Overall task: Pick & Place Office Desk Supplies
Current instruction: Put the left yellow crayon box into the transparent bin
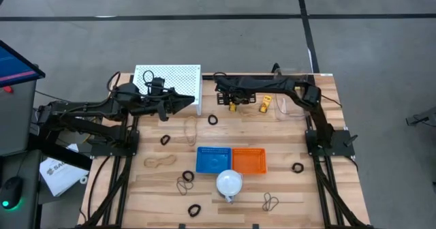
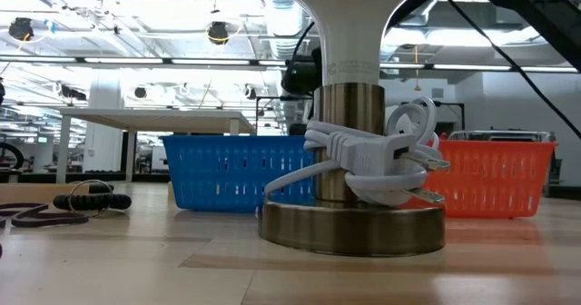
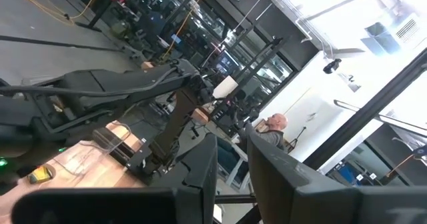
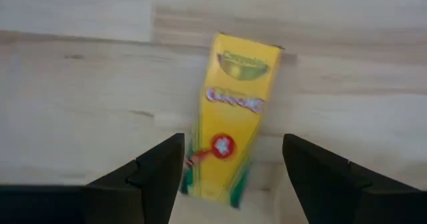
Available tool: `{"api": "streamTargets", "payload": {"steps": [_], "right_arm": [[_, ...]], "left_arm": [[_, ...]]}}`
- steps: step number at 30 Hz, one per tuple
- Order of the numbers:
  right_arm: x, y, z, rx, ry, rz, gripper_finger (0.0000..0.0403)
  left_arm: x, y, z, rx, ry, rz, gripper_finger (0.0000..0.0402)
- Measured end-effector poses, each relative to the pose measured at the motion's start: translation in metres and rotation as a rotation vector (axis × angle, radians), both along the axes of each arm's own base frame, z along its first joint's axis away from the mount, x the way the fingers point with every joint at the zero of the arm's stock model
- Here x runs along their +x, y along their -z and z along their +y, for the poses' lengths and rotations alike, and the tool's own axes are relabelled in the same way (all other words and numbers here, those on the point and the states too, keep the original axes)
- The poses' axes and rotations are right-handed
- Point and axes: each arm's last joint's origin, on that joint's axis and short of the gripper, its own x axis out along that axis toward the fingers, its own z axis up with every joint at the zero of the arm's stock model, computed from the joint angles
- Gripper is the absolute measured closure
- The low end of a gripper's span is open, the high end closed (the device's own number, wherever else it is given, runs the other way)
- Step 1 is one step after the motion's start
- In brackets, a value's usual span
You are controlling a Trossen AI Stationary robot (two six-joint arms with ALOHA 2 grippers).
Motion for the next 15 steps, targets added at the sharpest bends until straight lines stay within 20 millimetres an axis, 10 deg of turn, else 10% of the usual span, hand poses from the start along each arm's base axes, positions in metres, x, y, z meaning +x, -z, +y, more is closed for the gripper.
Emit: {"api": "streamTargets", "payload": {"steps": [15], "right_arm": [[0.002,0.021,0.000,0.037,-0.009,0.042,0.0153]], "left_arm": [[0.000,-0.003,0.000,0.001,0.000,-0.031,0.0325]]}}
